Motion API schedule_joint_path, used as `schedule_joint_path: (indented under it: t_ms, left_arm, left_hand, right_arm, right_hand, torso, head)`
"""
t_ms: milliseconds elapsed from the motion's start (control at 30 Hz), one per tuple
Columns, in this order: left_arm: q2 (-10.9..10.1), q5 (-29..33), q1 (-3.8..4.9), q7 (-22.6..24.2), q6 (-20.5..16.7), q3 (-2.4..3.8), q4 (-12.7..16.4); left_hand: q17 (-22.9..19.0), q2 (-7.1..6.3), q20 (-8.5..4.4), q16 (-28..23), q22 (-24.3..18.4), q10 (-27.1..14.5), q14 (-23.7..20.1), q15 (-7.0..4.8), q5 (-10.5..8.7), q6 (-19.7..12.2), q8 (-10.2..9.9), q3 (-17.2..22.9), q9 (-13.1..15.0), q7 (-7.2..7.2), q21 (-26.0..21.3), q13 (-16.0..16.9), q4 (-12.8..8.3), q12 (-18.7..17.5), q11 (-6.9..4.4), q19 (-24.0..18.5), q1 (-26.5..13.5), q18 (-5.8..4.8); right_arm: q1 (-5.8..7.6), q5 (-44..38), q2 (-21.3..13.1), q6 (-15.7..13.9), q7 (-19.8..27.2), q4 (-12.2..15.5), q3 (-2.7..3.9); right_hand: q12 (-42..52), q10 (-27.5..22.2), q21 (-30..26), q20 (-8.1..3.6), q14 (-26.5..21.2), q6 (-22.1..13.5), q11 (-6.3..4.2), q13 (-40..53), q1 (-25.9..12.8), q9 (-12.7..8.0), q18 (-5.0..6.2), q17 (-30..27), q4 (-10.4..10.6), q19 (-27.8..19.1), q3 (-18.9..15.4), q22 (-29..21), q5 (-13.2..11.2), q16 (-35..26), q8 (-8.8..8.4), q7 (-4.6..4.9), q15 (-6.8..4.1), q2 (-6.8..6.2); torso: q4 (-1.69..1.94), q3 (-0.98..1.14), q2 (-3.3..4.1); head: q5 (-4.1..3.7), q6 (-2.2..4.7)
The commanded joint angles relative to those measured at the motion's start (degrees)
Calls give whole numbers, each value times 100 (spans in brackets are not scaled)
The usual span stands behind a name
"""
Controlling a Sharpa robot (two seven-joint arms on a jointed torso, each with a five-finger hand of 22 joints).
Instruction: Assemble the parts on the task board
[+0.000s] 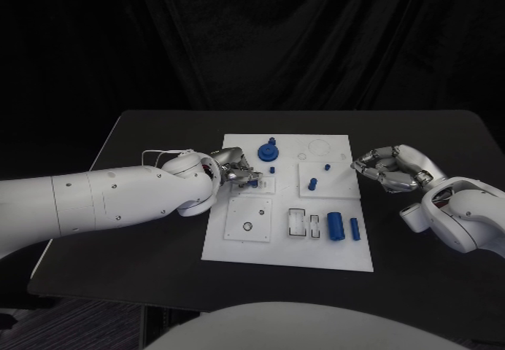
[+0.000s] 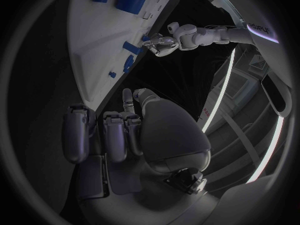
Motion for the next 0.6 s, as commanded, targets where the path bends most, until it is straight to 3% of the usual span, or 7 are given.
schedule_joint_path:
  t_ms: [33,600]
  left_arm:
    - [-5,-6,-25,0,130,-9,29]
    - [-55,-6,-30,-31,146,-10,45]
  left_hand:
    - [1510,-1,-3,15,2,606,595,-26,-27,42,-1,-10,7,10,-39,1509,33,21,-24,44,-82,45]
    - [1510,0,-2,15,2,606,595,-26,-35,44,-1,-14,7,8,-41,1509,34,21,-25,43,-84,45]
  right_arm:
    - [-12,0,-5,43,-91,6,3]
    - [-13,0,2,45,-89,0,3]
  right_hand:
    - [15,597,-39,-20,602,-29,1,1507,69,2,-56,1510,-5,84,11,1169,31,15,33,-3,-24,-7]
    - [15,597,-39,-20,602,-29,1,1507,69,2,-56,1510,-5,84,11,1169,31,15,33,-3,-24,-7]
  torso:
    - [-5,0,-3]
    - [6,-3,-2]
  head:
    - [9,0]
    - [6,0]
